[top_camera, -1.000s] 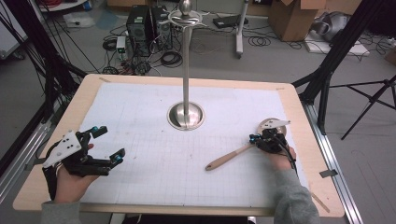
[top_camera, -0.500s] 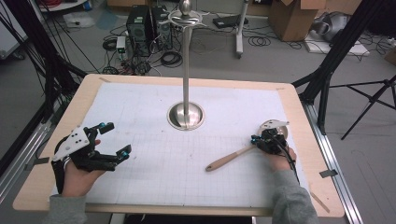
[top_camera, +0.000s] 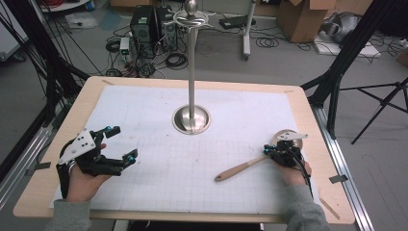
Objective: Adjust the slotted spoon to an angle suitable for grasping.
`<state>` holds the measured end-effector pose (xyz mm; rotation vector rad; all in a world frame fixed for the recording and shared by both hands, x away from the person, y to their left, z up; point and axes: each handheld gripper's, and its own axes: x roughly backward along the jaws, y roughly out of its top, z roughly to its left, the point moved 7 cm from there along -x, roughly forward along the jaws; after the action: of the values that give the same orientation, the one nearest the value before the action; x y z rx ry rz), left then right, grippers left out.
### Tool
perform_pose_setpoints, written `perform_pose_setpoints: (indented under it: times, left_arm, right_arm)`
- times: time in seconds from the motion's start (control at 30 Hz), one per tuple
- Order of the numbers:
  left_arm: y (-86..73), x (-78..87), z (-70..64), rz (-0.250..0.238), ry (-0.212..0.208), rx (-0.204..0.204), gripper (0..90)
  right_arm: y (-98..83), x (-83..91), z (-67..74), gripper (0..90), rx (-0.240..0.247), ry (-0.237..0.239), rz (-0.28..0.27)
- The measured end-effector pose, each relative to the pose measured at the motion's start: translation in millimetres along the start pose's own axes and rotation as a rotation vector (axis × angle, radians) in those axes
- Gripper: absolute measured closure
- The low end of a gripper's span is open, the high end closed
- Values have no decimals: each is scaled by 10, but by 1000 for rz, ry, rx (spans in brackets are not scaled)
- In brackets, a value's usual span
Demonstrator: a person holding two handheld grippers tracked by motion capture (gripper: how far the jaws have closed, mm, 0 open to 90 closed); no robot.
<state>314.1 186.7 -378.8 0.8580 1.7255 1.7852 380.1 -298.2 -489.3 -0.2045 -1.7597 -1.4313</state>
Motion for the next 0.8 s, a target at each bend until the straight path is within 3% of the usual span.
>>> perform_pose_setpoints:
  times: [0.67, 0.8]
  left_arm:
    - [-4, 13, -9, 1, 2, 1, 18]
    - [-14, 3, 1, 5, 5, 3, 19]
  right_arm:
    - [-313, 320, -7, 900, -44, 18, -51]
    - [-275, 380, 50, 900, -27, 66, -75]
